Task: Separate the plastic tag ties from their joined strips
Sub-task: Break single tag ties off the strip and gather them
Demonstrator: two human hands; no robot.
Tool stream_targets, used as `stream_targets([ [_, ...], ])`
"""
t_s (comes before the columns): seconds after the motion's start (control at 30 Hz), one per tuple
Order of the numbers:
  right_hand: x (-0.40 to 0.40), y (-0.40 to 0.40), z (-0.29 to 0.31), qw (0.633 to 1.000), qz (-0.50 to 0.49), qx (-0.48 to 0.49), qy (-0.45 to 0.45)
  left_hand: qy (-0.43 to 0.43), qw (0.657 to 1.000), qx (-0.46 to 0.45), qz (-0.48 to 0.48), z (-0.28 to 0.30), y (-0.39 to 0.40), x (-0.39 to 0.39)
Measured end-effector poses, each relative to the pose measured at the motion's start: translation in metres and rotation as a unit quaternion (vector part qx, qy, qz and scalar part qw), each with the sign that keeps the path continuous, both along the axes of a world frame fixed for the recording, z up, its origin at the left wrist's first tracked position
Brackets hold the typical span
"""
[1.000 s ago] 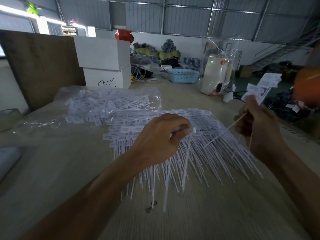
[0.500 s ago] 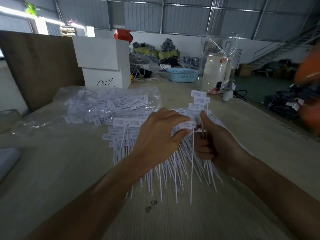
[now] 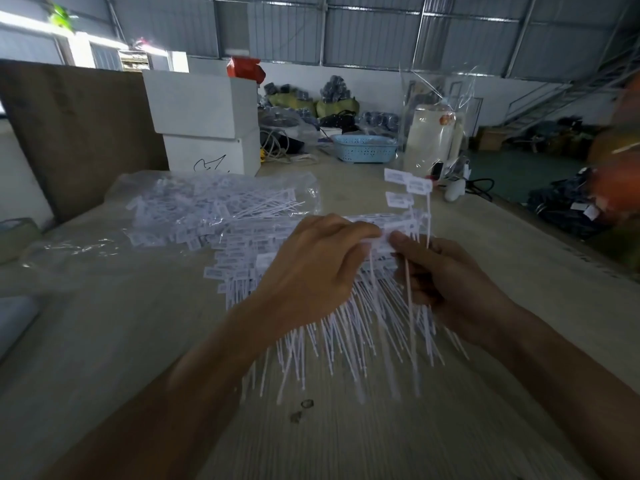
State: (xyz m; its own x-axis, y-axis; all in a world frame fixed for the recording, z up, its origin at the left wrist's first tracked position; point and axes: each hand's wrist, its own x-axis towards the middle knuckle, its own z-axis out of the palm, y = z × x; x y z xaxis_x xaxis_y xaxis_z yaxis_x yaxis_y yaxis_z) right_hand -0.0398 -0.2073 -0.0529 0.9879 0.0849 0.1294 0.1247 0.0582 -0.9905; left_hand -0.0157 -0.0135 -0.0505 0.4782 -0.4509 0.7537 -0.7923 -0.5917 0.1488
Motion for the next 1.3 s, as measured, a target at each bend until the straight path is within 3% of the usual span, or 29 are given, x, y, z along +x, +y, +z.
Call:
stream_targets([
  [0.23,0.002,0.0,-0.003,1.0,-0.014,-0.009,0.007,0.047,0.996,0.065,0.047,-0.001,0.01,0.007],
  [0.4,-0.002,0.001,-0.003,0.976,-0.075,-0.162,-0.123,0.021,0.996,0.068,0.045,-0.002,0.006,0.006],
  [0.63,-0.004,0.004,-0.002,0.952,-0.098,-0.218,-0.192,0.015,0.996,0.081,0.046,-0.002,0.006,0.007],
  [0.73,-0.003,0.002,-0.002,0.92,-0.129,-0.285,-0.237,0.035,0.997,0.065,0.034,-0.003,0.005,0.01],
  [0.8,-0.001,0.0,-0.004,0.88,-0.163,-0.348,-0.279,0.092,0.995,0.033,0.015,-0.003,0.005,0.012],
  [0.87,-0.001,0.001,-0.005,0.865,-0.167,-0.36,-0.308,0.137,0.99,-0.007,-0.009,-0.004,0.006,0.015],
  [0.97,-0.001,0.003,-0.006,0.902,-0.127,-0.301,-0.283,0.15,0.988,-0.029,-0.034,-0.004,0.005,0.015],
  [1.07,-0.003,0.001,-0.004,0.978,-0.019,-0.149,-0.142,0.146,0.988,-0.038,-0.041,-0.005,0.004,0.013],
  [1.13,-0.002,-0.001,-0.006,0.988,0.013,-0.126,-0.085,0.137,0.988,-0.045,-0.05,-0.004,0.005,0.011],
  [1.23,0.004,-0.008,-0.002,0.976,-0.075,-0.177,-0.104,0.109,0.992,-0.03,-0.059,0.0,0.008,0.009],
  [1.3,0.011,-0.026,0.006,0.976,-0.177,-0.099,-0.081,0.121,0.99,-0.028,-0.069,0.002,0.009,0.008],
])
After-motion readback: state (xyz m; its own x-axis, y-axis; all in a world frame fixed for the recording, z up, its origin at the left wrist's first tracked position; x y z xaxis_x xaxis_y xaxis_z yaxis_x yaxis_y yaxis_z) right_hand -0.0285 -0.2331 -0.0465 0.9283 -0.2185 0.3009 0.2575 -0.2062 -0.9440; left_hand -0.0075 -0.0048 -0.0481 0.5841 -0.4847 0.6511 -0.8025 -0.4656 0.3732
